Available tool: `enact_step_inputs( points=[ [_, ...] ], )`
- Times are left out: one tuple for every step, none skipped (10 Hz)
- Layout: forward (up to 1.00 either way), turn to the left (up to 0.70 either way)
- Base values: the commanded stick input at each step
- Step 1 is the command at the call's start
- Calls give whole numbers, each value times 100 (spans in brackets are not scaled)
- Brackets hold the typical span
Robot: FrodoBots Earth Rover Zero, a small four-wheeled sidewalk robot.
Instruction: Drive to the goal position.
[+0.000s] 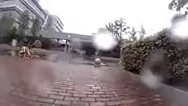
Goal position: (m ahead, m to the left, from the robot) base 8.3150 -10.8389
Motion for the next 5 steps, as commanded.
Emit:
enact_step_inputs(
  points=[
    [70,0],
    [70,0],
    [70,0],
    [70,0],
    [70,0]
  ],
)
